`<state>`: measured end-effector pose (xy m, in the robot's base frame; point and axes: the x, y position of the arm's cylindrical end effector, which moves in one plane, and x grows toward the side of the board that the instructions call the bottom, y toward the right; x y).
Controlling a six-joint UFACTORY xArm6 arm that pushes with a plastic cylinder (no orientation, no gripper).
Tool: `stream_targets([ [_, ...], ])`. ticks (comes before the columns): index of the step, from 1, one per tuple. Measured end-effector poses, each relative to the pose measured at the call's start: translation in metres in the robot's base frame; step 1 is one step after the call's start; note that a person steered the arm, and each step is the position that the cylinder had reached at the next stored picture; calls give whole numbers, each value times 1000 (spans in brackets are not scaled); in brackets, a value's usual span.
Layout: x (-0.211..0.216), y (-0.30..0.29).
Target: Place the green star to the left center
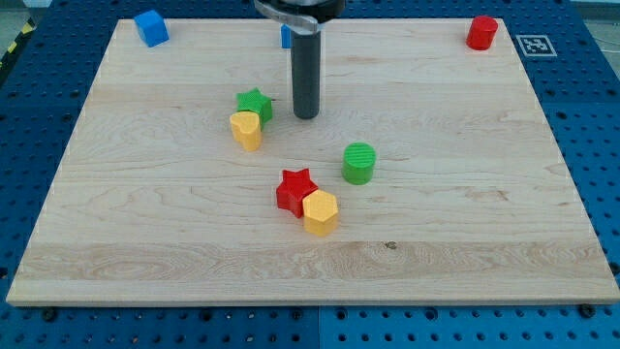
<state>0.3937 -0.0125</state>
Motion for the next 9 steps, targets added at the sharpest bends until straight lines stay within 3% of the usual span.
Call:
stream_targets([
  [2, -9, -90],
  [3, -35, -132],
  [5, -79, -143],
  [6, -75, -190],
  [8, -27, -175],
  [9, -28, -155],
])
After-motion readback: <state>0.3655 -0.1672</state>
